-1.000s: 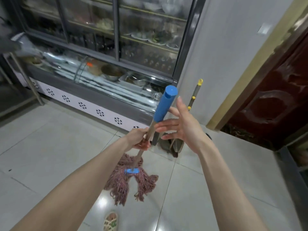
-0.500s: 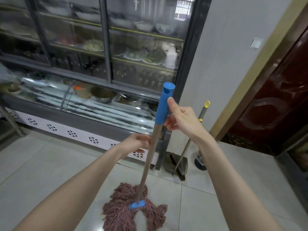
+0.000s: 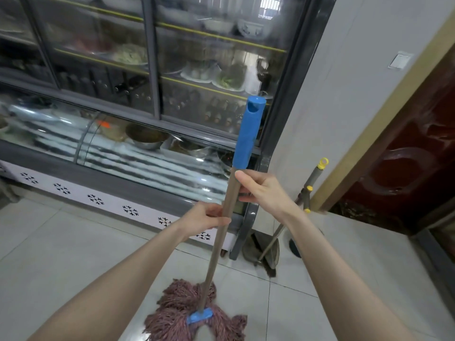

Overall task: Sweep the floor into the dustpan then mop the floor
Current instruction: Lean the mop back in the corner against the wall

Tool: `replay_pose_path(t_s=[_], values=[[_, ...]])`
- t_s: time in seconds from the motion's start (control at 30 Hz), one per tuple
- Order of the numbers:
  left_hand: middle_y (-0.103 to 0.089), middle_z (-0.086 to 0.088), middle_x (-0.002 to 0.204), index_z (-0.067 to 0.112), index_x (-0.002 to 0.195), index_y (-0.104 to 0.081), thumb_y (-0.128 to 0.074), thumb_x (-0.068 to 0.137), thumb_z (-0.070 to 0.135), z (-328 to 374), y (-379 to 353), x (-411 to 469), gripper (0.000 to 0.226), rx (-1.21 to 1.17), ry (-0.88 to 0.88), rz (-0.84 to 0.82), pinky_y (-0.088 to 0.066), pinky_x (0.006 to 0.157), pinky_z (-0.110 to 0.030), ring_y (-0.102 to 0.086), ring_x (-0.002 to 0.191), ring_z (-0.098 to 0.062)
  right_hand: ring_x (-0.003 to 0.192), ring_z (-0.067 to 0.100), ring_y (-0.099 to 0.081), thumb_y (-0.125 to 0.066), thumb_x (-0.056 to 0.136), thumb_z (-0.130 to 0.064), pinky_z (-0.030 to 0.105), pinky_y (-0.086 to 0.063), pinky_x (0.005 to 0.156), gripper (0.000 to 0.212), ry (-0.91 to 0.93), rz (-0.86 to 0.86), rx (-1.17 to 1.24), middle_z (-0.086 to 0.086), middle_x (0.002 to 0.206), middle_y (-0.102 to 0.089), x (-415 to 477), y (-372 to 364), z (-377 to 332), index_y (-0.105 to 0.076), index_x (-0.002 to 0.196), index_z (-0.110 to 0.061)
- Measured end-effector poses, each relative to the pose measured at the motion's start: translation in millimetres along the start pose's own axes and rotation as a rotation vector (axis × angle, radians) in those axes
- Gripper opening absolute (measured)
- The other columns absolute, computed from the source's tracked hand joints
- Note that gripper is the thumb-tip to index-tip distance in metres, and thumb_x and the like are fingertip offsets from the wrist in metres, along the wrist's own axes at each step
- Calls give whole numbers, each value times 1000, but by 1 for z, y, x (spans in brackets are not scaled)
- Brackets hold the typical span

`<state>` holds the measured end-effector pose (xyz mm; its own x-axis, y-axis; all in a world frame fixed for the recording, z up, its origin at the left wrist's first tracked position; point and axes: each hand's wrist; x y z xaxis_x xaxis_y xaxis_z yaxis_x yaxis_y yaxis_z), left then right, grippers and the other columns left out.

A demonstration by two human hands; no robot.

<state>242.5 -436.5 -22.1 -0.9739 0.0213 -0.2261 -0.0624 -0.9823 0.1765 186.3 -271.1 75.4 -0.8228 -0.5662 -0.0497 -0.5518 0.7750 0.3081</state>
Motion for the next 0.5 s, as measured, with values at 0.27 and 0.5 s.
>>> replay_pose_path(t_s=[0.27, 0.5], values=[[-73, 13, 98, 30, 101, -70, -71, 85, 26, -21, 14, 62, 17, 9, -28, -27, -51, 77, -13, -66, 94, 0, 97, 22, -70, -58, 93, -32, 38, -56, 89, 18, -68, -38, 109, 9, 105, -73, 59, 3, 52, -70, 103, -23], [-73, 9, 99, 24, 100, -71, -70, 86, 17, -21, 24, 90, 16, 25, -56, -17, -51, 93, -29, -67, 97, -7, 90, 22, -72, -59, 93, -33, 33, -59, 80, 17, -82, -25, 161, 8, 99, -75, 85, 3, 66, -71, 102, -24]])
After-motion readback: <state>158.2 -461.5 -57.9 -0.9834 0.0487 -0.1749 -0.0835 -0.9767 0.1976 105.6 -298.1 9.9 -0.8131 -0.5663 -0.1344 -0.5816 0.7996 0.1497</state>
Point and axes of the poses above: each hand's wrist, its own x-axis towards the middle knuckle, its own y-axis out of the back of the hand, z = x × y
